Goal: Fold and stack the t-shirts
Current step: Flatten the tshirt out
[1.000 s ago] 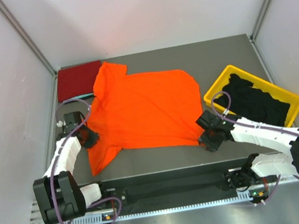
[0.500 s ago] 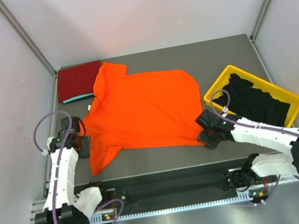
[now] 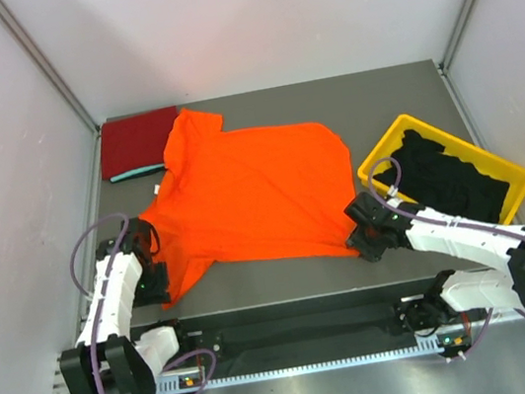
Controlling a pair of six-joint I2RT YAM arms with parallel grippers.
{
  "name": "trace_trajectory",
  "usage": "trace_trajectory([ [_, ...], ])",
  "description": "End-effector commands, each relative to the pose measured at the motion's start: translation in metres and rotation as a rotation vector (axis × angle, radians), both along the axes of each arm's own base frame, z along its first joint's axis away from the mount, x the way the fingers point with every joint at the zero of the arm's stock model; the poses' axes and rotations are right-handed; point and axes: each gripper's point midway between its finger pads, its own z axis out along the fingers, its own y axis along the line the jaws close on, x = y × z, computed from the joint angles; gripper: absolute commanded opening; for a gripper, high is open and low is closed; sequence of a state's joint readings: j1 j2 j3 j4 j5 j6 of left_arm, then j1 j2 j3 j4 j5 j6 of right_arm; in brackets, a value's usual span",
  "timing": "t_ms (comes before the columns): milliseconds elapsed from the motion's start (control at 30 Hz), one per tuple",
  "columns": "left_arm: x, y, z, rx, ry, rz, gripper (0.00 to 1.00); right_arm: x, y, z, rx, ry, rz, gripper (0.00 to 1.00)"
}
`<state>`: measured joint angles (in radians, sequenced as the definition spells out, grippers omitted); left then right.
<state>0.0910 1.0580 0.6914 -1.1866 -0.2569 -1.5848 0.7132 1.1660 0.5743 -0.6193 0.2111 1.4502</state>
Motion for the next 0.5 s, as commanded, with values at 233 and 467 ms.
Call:
trace_trajectory([
  [233, -0.028, -0.008, -0.015, -0.045, 0.150, 0.051, 0.53, 0.005, -0.001, -0.005, 0.001, 0.005, 0.018, 0.40],
  [467, -0.023, -0.001, -0.014, -0.005, 0.161, 0.079, 0.59, 0.008, -0.001, -0.002, 0.007, -0.005, 0.020, 0.39],
])
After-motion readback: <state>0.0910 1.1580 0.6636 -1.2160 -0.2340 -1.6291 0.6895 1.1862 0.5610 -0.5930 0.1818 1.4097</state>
